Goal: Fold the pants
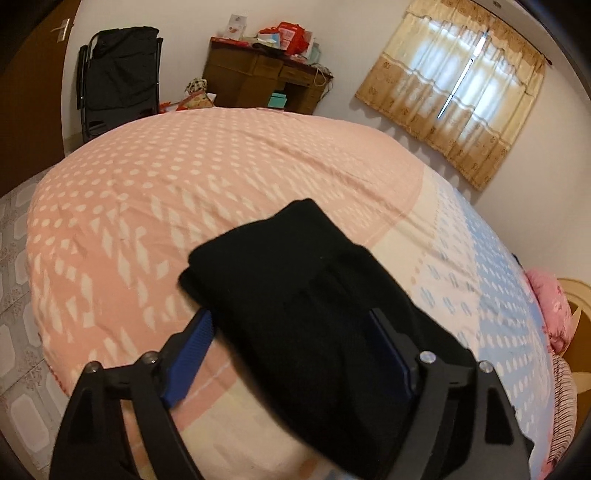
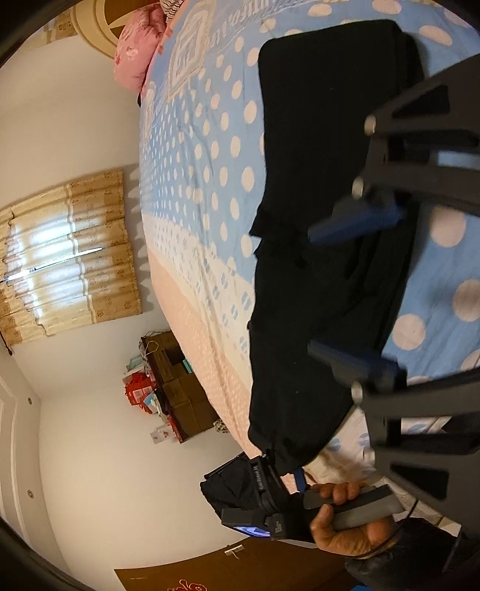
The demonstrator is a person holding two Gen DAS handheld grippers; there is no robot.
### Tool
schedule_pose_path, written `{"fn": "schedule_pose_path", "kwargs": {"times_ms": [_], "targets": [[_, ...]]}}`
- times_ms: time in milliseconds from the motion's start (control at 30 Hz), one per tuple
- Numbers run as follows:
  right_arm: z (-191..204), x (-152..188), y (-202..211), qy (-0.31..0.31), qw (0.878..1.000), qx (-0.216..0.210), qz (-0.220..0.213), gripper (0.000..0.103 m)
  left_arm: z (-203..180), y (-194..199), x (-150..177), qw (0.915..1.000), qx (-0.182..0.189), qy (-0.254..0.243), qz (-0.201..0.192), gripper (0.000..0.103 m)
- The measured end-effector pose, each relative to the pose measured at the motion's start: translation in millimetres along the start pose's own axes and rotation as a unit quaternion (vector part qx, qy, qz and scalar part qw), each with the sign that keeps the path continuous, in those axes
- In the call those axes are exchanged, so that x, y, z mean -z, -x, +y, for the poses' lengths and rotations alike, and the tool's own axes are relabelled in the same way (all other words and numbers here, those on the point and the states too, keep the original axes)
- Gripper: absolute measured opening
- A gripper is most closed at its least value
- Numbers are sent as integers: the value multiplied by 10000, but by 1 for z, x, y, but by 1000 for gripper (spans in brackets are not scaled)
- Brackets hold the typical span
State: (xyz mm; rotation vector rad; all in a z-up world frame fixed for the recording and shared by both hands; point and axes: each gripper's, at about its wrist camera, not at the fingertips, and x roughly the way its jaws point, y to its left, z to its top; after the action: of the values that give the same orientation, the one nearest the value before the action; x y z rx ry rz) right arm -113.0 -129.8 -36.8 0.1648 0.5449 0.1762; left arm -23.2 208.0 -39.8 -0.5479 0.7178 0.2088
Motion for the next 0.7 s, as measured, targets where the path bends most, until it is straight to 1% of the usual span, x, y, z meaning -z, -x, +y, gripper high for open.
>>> {"fn": "schedule_pose_path", "kwargs": {"times_ms": [67, 133, 167, 200, 233, 300, 333, 400, 433, 467, 600, 633, 700], "targets": [[-6, 2, 1, -83, 10000, 51, 15, 43, 5, 0, -2, 9996, 145, 229, -61, 66], [-11, 3, 0, -196, 9997, 112, 49, 43, 8, -3, -4, 9984, 371, 424, 17, 34], [-14, 4, -2, -257, 9995, 146, 87, 43, 11, -6, -3, 9976, 460, 516, 70, 27], [-16, 5, -4, -298, 9993, 180, 145, 43, 15, -9, -2, 9965, 549, 617, 88, 24], [-17, 6, -5, -313, 9992, 198, 176, 43, 15, -9, 0, 9961, 609, 632, 53, 21], [-17, 7, -5, -280, 9991, 214, 225, 37, 14, -8, 0, 9964, 662, 530, 17, 19], [-16, 8, -4, -207, 9993, 211, 245, 30, 13, -5, -3, 9964, 720, 455, -34, 18], [-10, 9, -3, -1, 9994, 196, 287, 21, 13, -1, -7, 9955, 823, 451, -139, 17], [-6, 11, -4, 125, 9992, 128, 346, 15, 14, 1, -9, 9950, 870, 455, -175, 17], [0, 14, -5, 267, 9987, 24, 436, 13, 14, 2, -12, 9950, 872, 448, -203, 16], [16, 17, -13, 611, 9963, -253, 555, 13, 18, 1, -11, 9950, 799, 583, -153, 16], [18, 19, -19, 634, 9954, -284, 662, 13, 18, 1, -10, 9951, 778, 584, -157, 16], [14, 27, -43, 462, 9920, -307, 1136, 13, 19, 1, -8, 9956, 748, 538, -148, 16]]}}
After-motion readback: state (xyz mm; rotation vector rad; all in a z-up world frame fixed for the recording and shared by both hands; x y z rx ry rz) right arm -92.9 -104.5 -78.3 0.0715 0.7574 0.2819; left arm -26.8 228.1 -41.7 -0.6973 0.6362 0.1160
